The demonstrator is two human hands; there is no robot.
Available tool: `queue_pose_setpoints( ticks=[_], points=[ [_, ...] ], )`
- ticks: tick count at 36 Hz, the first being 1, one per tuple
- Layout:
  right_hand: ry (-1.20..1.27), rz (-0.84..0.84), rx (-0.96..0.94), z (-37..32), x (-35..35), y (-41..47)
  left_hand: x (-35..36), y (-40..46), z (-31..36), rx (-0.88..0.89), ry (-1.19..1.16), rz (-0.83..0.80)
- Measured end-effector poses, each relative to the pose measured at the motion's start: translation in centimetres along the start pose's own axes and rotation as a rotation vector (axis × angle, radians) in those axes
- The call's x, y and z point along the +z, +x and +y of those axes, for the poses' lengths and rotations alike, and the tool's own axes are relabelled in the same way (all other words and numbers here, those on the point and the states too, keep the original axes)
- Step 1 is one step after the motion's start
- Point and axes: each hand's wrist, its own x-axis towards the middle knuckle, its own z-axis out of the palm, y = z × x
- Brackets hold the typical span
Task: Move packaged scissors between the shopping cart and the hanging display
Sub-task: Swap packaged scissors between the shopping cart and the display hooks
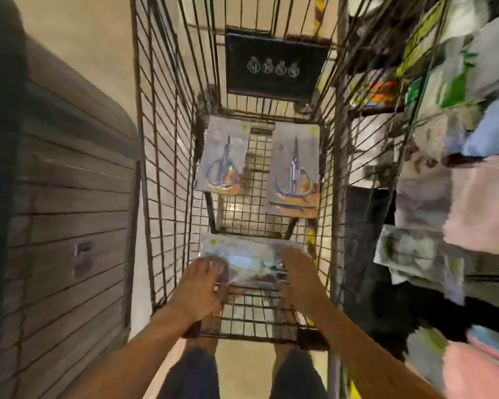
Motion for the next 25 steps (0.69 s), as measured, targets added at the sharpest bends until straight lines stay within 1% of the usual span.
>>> queue_pose_setpoints(
  ticks=[2,3,5,7,12,14,18,21,25],
  points=[
    [-0.06,0.095,-0.086,1.2,1.3,1.4,0.7,1.1,-0.2,0.012,-0.001,0.018],
    [-0.099,0.111,-0.109,1.4,1.8,1.9,1.0,1.5,-0.2,0.007,-0.001,0.0],
    [-0.14,0.109,-0.116,1.2,2.3,2.4,1.7,2.3,-0.2,-0.023,-0.019,-0.035],
    [-0.189,0.121,-0.128,1.4,3.2,2.7,2.5,2.8,-0.2,-0.029,-0.014,-0.036],
    [-0.288,0.196,-0.145,1.1,3.4,2.9,3.4,2.3,-0.3,0.002,-0.039,-0.062],
    [-0.305,0.183,-0.145,0.6,2.9,2.8,3.4,1.8,-0.4,-0.001,-0.036,-0.083],
    [-0.335,0.128,-0.223,0.2,1.9,2.8,3.1,1.2,-1.2,-0.022,-0.037,-0.079],
    [-0.263,0.142,-0.229,-0.2,1.2,2.5,2.1,0.9,-1.1,-0.035,-0.061,-0.07],
    [-0.159,0.045,-0.169,-1.4,0.0,1.4,0.9,0.6,-0.6,-0.055,-0.083,-0.091]
  ],
)
